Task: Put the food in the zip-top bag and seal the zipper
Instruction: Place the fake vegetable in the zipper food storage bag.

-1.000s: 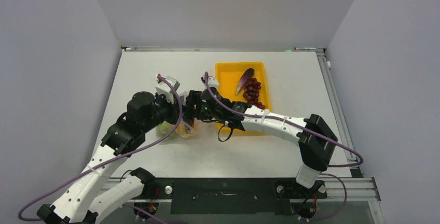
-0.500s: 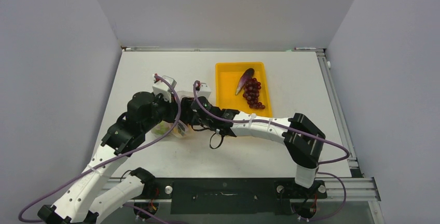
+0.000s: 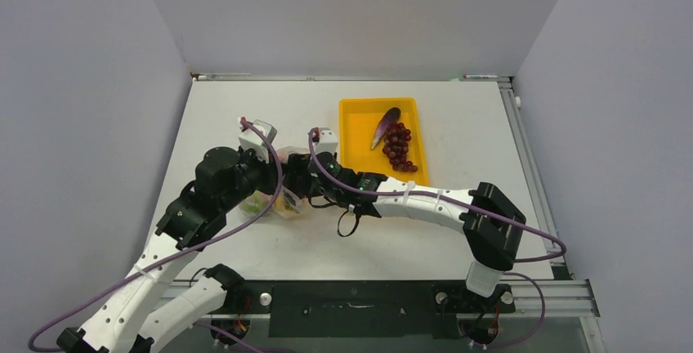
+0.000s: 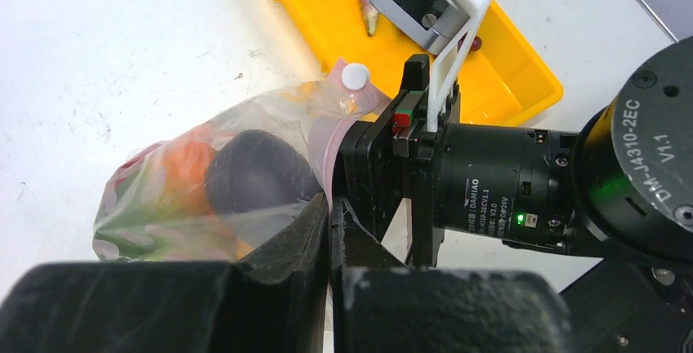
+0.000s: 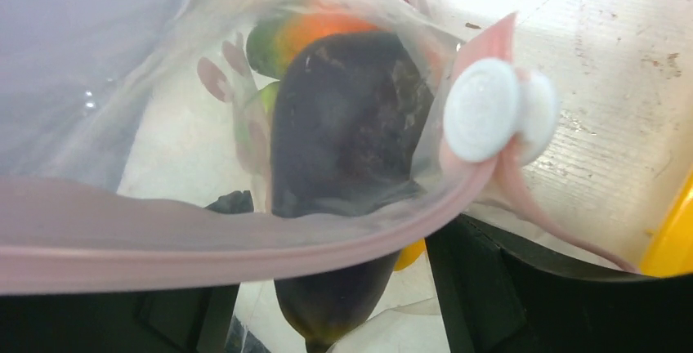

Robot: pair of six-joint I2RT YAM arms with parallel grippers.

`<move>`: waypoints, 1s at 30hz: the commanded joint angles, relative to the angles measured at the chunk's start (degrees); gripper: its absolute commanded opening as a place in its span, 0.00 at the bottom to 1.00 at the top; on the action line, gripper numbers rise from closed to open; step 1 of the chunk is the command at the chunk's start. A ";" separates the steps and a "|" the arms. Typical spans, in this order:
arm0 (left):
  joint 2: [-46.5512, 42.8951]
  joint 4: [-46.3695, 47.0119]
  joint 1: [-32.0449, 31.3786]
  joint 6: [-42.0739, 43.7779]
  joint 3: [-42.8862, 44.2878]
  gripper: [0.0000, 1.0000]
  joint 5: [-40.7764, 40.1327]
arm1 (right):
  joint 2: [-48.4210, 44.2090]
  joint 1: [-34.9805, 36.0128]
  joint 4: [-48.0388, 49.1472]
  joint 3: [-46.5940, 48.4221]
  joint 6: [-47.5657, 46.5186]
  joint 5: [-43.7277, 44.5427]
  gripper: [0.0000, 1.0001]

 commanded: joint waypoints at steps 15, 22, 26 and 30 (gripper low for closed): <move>-0.03 3.41 -0.49 -0.55 0.46 0.00 0.73 | -13.23 0.09 -4.77 1.57 -8.31 0.90 0.87; -0.12 3.40 -0.49 -0.55 0.52 0.00 0.48 | -19.75 -1.69 -10.90 2.43 -13.00 4.37 0.87; -0.11 3.23 -0.49 -0.55 0.56 0.00 -0.08 | -22.85 -3.77 -12.89 2.15 -14.50 4.93 0.87; -0.11 3.24 -0.49 -0.55 0.56 0.00 -0.09 | -24.73 -6.67 -14.94 1.67 -15.79 5.17 0.87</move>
